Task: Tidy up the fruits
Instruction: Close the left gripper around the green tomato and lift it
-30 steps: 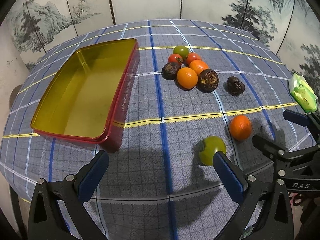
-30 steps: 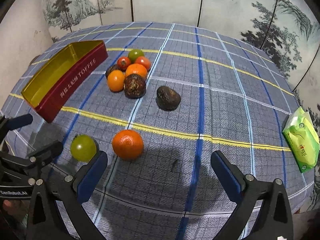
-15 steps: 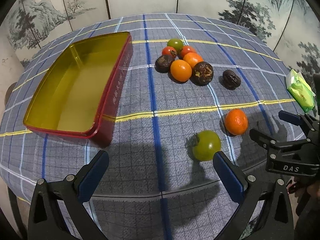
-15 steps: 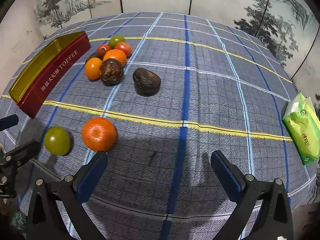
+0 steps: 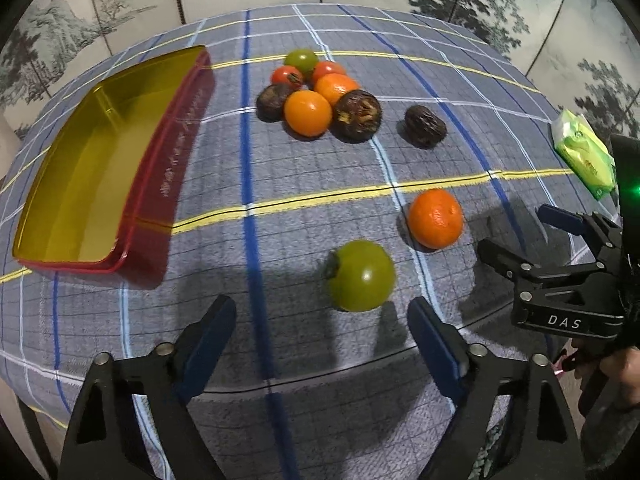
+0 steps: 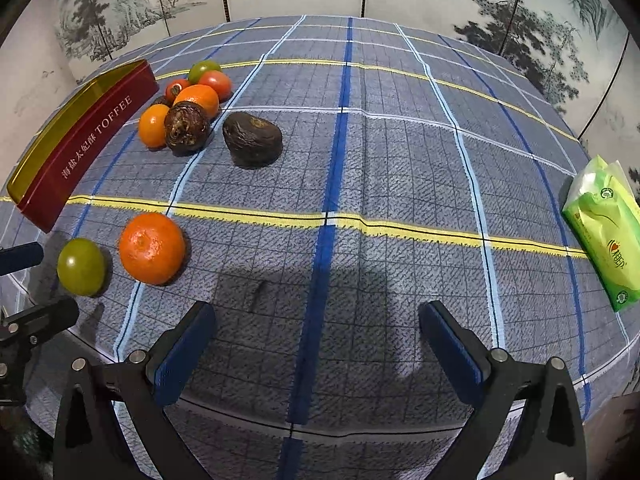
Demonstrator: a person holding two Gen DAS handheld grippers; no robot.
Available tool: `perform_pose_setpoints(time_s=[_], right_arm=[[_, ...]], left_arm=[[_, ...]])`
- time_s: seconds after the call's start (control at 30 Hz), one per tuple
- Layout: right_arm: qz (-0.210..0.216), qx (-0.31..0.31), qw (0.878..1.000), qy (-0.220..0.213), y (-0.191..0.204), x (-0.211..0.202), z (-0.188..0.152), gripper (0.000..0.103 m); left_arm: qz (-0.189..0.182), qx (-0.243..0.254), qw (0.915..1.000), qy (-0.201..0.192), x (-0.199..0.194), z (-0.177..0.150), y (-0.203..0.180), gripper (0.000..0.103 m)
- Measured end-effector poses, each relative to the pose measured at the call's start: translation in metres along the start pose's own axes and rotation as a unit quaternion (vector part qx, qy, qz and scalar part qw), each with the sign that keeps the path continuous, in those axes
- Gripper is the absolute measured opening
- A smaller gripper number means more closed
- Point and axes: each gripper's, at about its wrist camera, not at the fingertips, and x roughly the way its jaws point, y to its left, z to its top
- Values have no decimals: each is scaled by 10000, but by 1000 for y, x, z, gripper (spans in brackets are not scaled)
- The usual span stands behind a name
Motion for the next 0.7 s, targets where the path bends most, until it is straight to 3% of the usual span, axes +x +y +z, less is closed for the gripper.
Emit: perform_pose_setpoints(time_s=[0.37,0.7], right_arm=[[5,3,10000,-73,-1,0,-1,102],[3,10,10000,-80,-1,-1,-1,102]], left_arm=[[-253,-65,9996,146,16,14,-6,54],[-307,4,9995,67,16,16,-8,42]])
